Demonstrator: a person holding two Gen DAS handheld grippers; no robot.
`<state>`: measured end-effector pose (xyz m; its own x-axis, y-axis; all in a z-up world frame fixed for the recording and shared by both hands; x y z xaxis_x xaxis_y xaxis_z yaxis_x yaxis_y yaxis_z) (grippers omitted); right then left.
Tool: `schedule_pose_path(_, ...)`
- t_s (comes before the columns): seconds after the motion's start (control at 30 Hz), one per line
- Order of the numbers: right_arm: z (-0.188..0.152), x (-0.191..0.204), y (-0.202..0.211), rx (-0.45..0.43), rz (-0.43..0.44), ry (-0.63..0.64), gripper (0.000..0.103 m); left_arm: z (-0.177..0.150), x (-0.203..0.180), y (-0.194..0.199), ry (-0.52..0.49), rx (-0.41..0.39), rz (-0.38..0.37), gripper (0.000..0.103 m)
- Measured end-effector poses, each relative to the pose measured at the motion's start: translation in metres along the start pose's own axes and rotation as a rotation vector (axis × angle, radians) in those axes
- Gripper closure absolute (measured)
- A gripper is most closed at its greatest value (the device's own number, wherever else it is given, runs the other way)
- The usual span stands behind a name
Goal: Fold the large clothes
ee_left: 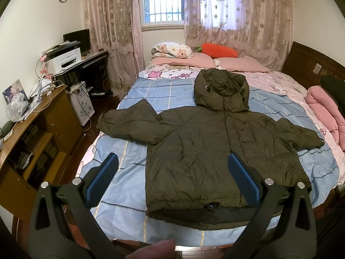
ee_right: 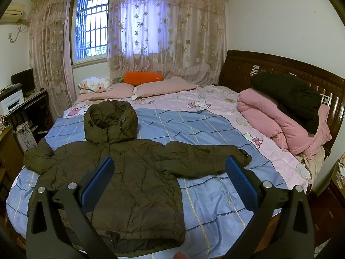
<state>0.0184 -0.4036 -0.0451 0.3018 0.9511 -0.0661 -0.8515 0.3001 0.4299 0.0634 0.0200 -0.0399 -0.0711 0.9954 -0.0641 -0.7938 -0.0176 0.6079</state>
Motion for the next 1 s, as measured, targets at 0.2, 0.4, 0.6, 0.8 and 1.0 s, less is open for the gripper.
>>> schedule_pose_path(0.2,0.0,0.0,0.0,0.002,0.0,0.001,0.001,0.0,0.0,0.0,0.001,0.001,0.0,0.002)
schedule_pose_path(0.4,0.0,0.001,0.0,0.003,-0.001,0.001,0.001,0.0,0.001,0.0,-0.002,0.001,0.002,0.002)
schedule_pose_path(0.6,-0.003,-0.001,-0.001,0.004,0.0,0.002,0.001,-0.001,0.0,0.0,0.0,0.0,0.001,0.002)
schedule_pose_path(0.8,-0.015,-0.001,-0.006,0.007,0.004,0.006,0.001,-0.002,0.005,-0.003,-0.003,0.008,0.006,0.002)
schedule_pose_path(1.0,-0.019,0.001,-0.006,0.008,0.005,0.011,0.001,-0.002,0.018,-0.003,0.02,0.023,0.0,0.002)
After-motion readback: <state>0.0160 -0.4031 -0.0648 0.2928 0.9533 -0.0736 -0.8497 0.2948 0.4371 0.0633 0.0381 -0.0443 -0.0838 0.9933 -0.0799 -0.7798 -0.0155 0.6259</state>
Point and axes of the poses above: each gripper's, at about its wrist camera, not at the fingertips, and y roughly against the way its jaws point, x to its left, z to its top, the point moved 8 cm from there along -y, roughly the way its jaws point, and after that the axes turned 7 degrees about y, right-handed, at the moved point
